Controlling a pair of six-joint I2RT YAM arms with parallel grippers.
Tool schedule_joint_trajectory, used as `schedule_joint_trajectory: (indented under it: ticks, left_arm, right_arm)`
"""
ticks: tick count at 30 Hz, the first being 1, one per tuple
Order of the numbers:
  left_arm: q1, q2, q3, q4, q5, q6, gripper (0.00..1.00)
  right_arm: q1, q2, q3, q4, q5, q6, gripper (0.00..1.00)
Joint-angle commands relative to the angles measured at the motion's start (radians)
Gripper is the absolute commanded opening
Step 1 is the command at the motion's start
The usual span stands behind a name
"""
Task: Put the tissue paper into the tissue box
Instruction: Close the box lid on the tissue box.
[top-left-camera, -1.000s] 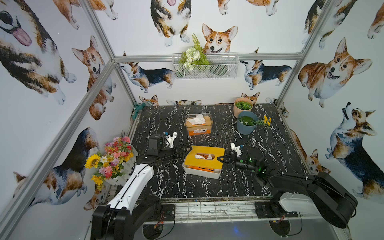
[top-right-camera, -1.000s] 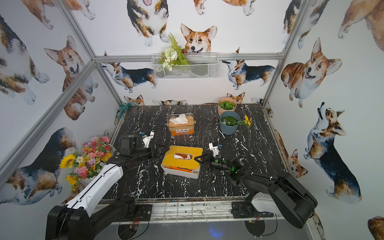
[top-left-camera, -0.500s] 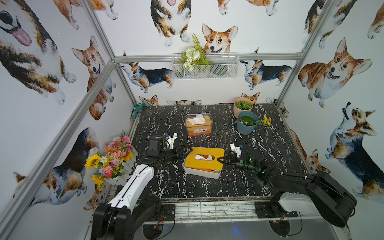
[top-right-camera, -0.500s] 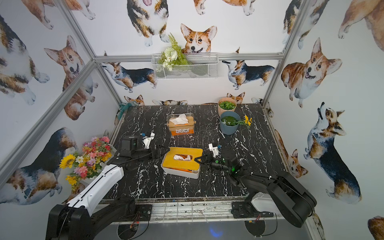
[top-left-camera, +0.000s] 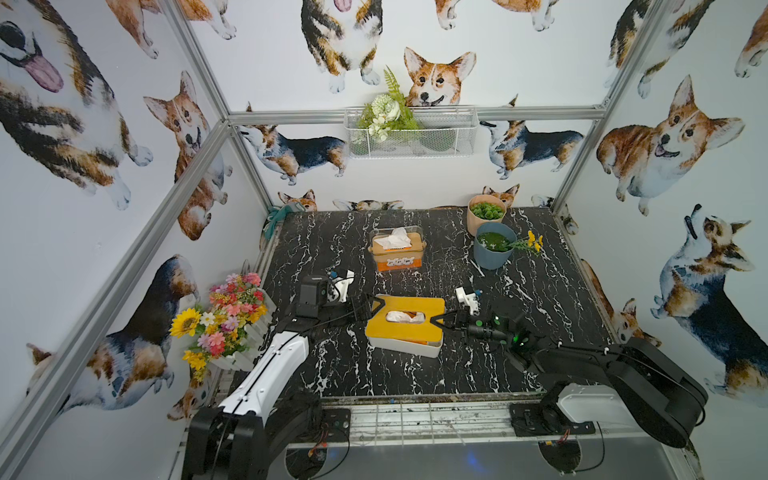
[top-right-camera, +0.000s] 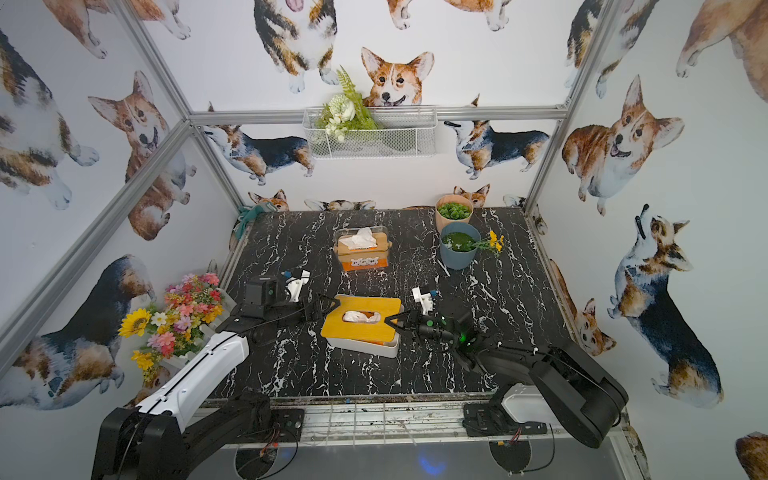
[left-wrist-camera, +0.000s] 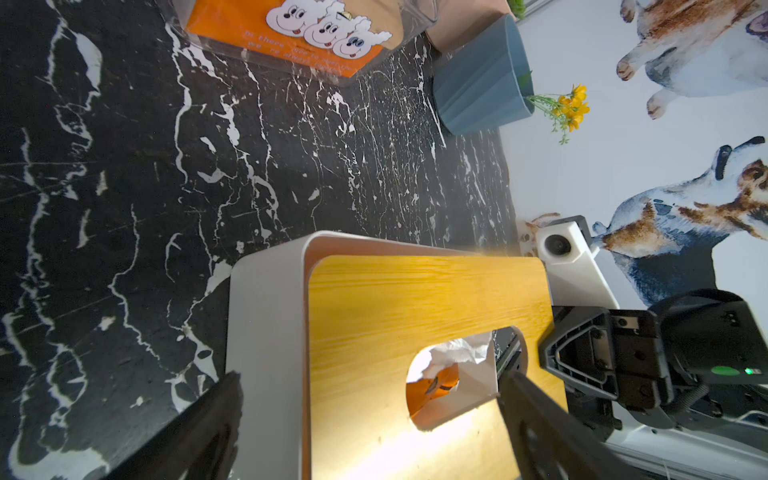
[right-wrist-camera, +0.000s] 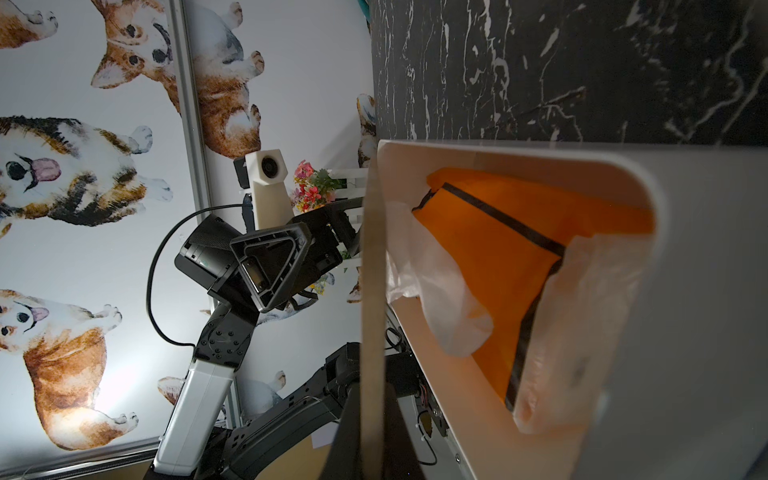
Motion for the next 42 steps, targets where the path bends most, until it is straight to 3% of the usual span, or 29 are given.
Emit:
schedule_joint_trajectory:
  ticks: [1,13,42]
  left_arm:
    - [-0.005,0.002,-0.002,0.027,-0.004,-0.009,1.00]
    - [-0.034,0.023,-0.003,0.041,0.000,-0.018,1.00]
    - [-0.072,0.060,-0.004,0.051,-0.005,-0.018,1.00]
  right_arm:
    - [0.002,0.002,0.009,0.051,0.000,-0.027,0.00]
    - [-0.022,-0.020,0.004,-0.007,0.005,-0.063,0.00]
    - [-0.010,0.023,-0.017,0.113,-0.007,-0.025,0.00]
